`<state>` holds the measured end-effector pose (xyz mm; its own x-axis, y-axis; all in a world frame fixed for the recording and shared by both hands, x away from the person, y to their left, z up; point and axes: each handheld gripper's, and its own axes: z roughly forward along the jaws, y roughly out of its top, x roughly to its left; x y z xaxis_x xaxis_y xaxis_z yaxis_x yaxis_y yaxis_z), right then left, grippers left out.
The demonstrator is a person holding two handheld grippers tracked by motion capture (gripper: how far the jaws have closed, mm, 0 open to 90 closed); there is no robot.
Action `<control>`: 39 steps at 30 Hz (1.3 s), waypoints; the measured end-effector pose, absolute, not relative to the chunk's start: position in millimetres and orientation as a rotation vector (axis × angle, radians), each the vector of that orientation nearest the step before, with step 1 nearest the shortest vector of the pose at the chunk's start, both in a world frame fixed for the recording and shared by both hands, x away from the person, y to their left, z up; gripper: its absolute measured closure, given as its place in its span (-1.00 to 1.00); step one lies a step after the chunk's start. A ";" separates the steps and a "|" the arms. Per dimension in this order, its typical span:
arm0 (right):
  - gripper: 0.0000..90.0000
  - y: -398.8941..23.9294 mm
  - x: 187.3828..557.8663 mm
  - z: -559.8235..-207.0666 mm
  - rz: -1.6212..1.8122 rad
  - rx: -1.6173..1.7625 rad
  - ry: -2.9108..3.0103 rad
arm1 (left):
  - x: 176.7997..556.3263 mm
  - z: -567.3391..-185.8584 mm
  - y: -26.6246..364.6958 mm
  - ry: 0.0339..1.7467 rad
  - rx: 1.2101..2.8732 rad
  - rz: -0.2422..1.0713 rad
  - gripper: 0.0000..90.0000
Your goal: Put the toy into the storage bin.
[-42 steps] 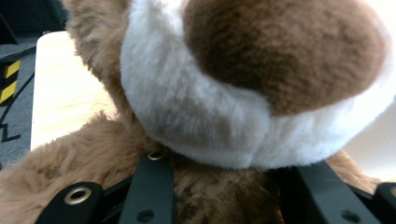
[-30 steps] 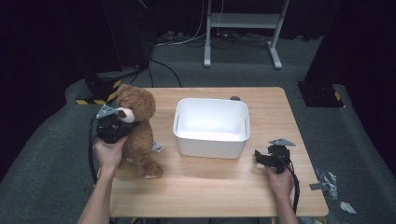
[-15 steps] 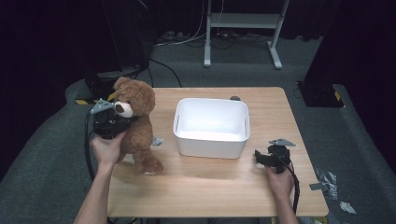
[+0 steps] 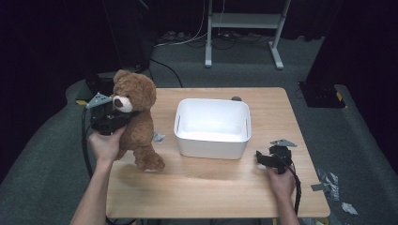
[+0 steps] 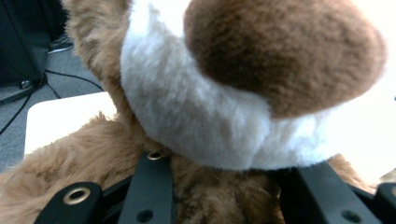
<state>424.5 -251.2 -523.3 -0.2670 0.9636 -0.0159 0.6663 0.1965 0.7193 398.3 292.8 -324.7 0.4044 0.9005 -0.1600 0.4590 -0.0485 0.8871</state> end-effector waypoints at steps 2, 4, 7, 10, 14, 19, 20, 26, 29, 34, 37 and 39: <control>-0.61 -251.2 424.5 -523.3 0.838 1.516 2.008 | 397.9 -319.6 292.1 1.193 1.669 0.554 0.46; -0.61 -251.2 424.5 -523.3 0.838 1.516 2.008 | 398.0 -314.4 291.6 1.187 1.663 0.552 0.46; -0.61 -251.2 424.5 -523.3 0.838 1.516 2.008 | 398.2 -307.8 290.2 1.173 1.662 0.557 0.46; -0.61 -251.2 424.5 -523.3 0.838 1.516 2.008 | 398.2 -304.5 288.9 1.163 1.668 0.560 0.46; -0.61 -251.2 424.5 -523.3 0.838 1.516 2.008 | 398.8 -298.5 286.4 1.149 1.663 0.546 0.46; -0.61 -251.3 424.5 -523.3 0.838 1.516 2.009 | 400.0 -289.7 283.0 1.125 1.669 0.548 0.46; -0.61 -251.2 424.5 -523.3 0.838 1.516 2.008 | 400.0 -289.7 283.0 1.125 1.669 0.548 0.46; -0.61 -251.5 424.6 -523.3 0.837 1.513 2.007 | 402.4 -280.2 274.8 1.100 1.678 0.534 0.46; -0.61 -251.4 424.6 -523.3 0.837 1.514 2.007 | 402.7 -275.4 270.0 1.086 1.677 0.529 0.46; -0.61 -251.5 424.6 -523.3 0.837 1.514 2.007 | 403.1 -268.7 265.6 1.076 1.672 0.520 0.46; -0.61 -251.5 424.6 -523.3 0.837 1.514 2.007 | 403.3 -265.2 263.9 1.070 1.662 0.510 0.46; -0.61 -251.5 424.6 -523.3 0.837 1.514 2.007 | 403.5 -263.2 262.6 1.063 1.659 0.502 0.46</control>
